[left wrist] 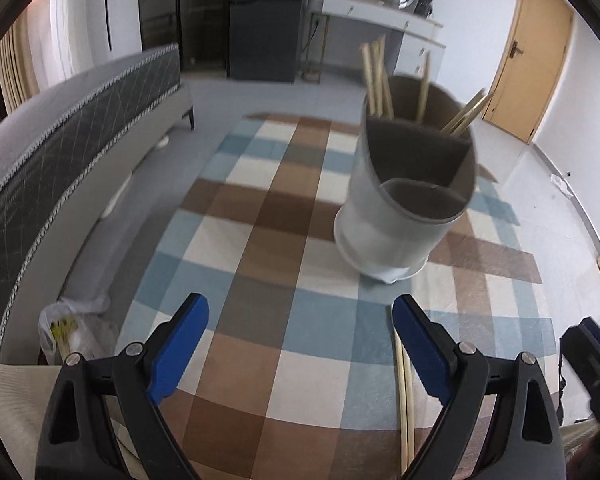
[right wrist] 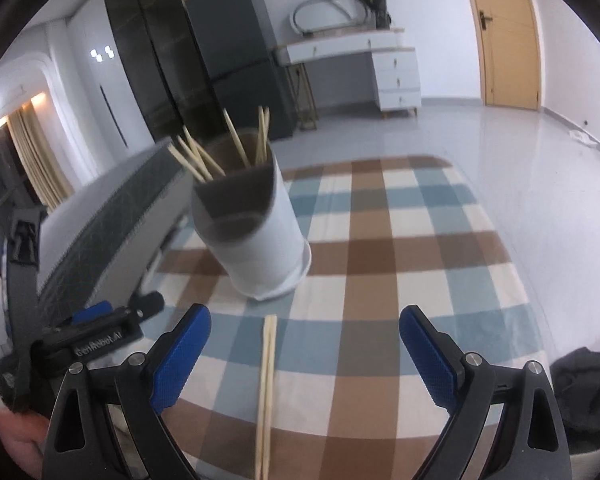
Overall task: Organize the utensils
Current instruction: 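Lower both open grippers toward the last bamboo sticks beside the holder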
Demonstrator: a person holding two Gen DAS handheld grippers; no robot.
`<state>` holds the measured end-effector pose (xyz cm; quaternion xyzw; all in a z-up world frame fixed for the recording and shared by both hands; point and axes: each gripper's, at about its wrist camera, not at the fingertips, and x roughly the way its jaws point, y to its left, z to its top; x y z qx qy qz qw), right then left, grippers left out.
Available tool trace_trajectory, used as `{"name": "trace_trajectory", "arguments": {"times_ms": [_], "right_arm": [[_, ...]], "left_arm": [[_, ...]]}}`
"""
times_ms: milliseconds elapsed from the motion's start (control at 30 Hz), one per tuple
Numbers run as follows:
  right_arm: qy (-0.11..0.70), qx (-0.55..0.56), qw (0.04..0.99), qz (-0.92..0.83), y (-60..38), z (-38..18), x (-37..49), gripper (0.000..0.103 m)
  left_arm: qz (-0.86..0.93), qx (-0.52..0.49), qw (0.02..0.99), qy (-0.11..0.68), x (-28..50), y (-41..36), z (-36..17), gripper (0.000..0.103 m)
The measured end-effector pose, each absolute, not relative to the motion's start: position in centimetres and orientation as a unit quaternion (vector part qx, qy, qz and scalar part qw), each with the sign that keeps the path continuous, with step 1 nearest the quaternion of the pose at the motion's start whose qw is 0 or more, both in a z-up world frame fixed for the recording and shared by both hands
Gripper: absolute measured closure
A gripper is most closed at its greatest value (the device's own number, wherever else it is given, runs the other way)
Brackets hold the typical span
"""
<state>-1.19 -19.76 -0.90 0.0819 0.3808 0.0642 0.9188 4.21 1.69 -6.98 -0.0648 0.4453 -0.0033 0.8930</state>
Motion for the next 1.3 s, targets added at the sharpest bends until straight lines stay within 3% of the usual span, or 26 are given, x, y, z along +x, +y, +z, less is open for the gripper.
{"name": "trace_trajectory", "arguments": {"times_ms": [267, 333, 467, 800, 1100, 1300], "right_arm": [[0.45, 0.054, 0.887, 0.086, -17.6, -4.0, 2.5, 0.01], [0.466, 0.046, 0.879, 0.093, -17.2, -4.8, 3.5, 0.022], [0.492, 0.037, 0.864, 0.099, -16.7, -6.3, 5.7, 0.029], [0.56, 0.015, 0.819, 0.126, -14.3, -10.6, 8.0, 0.068], [0.568, -0.014, 0.814, 0.12, -13.5, -11.4, 7.7, 0.077], [0.569, -0.008, 0.814, 0.117, -13.7, -11.4, 7.7, 0.077]], "left_arm": [[0.016, -0.102, 0.856, 0.507, 6.5, 3.7, -8.7, 0.013], [0.03, -0.125, 0.845, 0.519, 6.9, 4.8, -9.3, 0.013], [0.054, -0.161, 0.827, 0.536, 7.5, 6.3, -10.2, 0.013], [0.06, -0.163, 0.825, 0.538, 8.1, 6.5, -10.3, 0.013], [0.061, -0.166, 0.818, 0.547, 8.3, 6.8, -10.6, 0.013], [0.063, -0.17, 0.816, 0.549, 8.3, 6.9, -10.8, 0.013]]}}
